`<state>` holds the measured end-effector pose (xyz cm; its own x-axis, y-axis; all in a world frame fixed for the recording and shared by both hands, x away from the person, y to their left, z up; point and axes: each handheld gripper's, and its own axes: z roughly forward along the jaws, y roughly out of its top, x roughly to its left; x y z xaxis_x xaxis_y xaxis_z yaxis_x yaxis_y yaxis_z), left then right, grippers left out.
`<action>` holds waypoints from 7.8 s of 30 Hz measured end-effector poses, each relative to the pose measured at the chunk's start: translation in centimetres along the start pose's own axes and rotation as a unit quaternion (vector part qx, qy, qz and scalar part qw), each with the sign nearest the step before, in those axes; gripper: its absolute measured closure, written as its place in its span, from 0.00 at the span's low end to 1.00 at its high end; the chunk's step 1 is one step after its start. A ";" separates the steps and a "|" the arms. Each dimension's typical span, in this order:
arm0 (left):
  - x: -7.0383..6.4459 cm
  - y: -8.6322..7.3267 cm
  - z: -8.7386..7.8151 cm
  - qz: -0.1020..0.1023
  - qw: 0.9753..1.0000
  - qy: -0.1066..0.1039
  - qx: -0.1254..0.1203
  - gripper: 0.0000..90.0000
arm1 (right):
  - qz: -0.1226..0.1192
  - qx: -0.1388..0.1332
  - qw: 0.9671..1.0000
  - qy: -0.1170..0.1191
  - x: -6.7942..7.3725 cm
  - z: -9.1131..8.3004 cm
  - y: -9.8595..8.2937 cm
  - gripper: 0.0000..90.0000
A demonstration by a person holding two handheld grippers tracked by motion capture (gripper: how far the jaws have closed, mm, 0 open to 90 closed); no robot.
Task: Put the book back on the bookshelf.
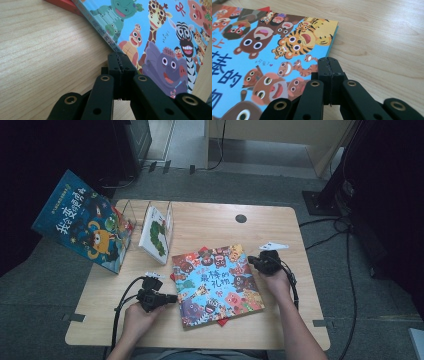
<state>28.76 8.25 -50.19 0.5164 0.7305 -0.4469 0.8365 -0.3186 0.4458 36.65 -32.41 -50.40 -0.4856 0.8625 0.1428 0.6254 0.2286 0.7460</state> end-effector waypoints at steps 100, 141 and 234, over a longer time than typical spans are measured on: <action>1.3 8.2 -0.4 0.046 0.998 0.013 -0.041 0.97 | 0.037 0.005 0.999 -0.009 1.0 -10.2 -9.4 1.00; 2.9 7.3 0.5 0.018 0.998 0.045 -0.046 0.96 | 0.064 -0.012 0.998 -0.023 -2.2 -7.6 -7.3 1.00; 2.9 3.2 -0.1 -0.048 0.998 -0.010 -0.030 0.41 | -0.009 0.026 0.998 0.063 1.7 -2.6 -3.2 1.00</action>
<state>32.90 9.38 -49.98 0.4383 0.7434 -0.5052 0.8702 -0.2103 0.4456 32.26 -32.80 -50.87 -0.5683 0.7949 0.2124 0.6447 0.2698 0.7152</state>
